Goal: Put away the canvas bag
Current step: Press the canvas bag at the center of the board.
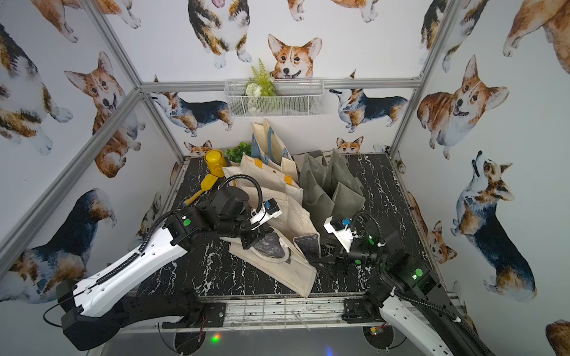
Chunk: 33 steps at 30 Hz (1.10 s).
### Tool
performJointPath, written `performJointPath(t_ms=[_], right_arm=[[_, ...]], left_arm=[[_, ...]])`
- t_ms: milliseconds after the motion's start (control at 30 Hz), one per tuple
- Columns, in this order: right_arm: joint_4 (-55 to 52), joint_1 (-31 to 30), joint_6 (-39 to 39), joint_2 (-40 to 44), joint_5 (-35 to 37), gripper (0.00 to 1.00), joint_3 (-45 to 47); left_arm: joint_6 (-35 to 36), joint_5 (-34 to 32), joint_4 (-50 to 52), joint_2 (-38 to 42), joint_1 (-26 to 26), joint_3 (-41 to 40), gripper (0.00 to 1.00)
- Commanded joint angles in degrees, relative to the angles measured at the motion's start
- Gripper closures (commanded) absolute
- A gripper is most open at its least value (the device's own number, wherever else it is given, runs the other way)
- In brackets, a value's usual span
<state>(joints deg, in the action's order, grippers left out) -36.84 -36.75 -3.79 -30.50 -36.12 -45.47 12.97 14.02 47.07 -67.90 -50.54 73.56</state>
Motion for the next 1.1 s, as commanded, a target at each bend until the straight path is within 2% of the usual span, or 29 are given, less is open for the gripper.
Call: performJointPath(t_ms=[0, 300, 467, 633, 900, 1067], right_arm=[[1.1, -0.07, 2.53, -0.51, 0.18, 0.01, 1.1], [7.47, -0.07, 1.89, 0.5, 1.19, 0.0, 4.73], [6.02, -0.16, 6.84, 2.76, 3.03, 0.0, 5.24], [3.83, -0.21, 10.44, 6.31, 5.26, 0.0, 3.55], [-2.03, -0.16, 11.23, 4.16, -0.76, 0.0, 2.25], [1.65, -0.16, 12.59, 4.18, 4.54, 0.0, 5.22]], left_arm=[[-2.95, 3.75, -2.68, -0.41, 1.17, 0.48, 1.0], [-6.89, 6.89, -3.68, -3.31, 1.94, 2.04, 1.0], [-8.33, 7.64, -2.55, -5.19, 1.89, 4.15, 1.0], [-8.67, 5.1, -0.49, -6.35, 1.93, 5.6, 1.0], [-10.95, 6.19, -1.74, -8.19, 1.51, 7.73, 1.0], [-10.53, 6.12, -1.82, -8.08, 0.72, 7.65, 1.0]])
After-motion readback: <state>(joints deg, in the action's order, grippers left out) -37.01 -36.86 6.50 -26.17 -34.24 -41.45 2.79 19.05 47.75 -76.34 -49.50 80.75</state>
